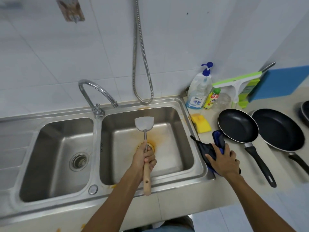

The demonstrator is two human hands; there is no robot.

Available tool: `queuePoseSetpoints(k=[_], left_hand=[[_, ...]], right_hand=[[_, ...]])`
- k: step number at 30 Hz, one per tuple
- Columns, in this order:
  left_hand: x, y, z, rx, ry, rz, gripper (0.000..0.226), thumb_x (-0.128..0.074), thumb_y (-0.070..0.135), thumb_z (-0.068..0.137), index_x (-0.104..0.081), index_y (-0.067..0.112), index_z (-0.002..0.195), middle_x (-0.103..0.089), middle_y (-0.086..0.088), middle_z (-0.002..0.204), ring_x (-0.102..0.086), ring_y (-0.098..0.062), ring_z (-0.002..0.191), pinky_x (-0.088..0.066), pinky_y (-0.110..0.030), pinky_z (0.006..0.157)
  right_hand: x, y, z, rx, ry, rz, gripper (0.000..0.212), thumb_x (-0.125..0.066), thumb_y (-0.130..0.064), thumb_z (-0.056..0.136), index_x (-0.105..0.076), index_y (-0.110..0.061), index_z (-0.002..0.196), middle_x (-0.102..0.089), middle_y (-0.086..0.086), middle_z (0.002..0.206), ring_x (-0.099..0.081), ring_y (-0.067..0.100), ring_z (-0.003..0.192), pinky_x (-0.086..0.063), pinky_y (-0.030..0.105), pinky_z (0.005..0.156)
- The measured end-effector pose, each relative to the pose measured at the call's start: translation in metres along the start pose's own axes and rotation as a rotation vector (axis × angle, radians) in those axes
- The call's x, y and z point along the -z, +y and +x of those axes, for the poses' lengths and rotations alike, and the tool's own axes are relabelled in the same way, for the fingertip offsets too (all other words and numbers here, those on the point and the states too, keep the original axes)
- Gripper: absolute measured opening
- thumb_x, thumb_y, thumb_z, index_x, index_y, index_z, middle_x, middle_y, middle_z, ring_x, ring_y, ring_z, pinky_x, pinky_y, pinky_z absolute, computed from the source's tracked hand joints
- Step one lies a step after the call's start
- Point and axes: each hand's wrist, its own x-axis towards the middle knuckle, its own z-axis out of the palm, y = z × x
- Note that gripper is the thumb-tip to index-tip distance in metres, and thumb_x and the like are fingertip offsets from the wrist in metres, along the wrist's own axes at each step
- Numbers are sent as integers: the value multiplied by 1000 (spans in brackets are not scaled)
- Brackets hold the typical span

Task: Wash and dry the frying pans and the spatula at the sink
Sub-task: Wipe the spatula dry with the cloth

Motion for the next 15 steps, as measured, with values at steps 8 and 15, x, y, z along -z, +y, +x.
queuePoseSetpoints(k=[8,15], left_hand=[[9,-4,-7,-7,14,-31,42,-51,45,103,-46,19,70,-35,9,43,-33,-5,29,-29,-18,29],[11,-8,-11,-4,34,-34,41,-52,45,103,-45,18,72,-36,8,44,-33,-5,30,-29,-19,30]], right_hand=[[-12,3,4,14,45,-17,70,-37,-73,90,-47,-35,148,-38,19,151,-48,47,120,-49,61,90],[16,-11,-5,-5,-90,-74,73,-39,-71,92,-30,-35,155,-14,20,161,-27,48,139,-36,63,108]])
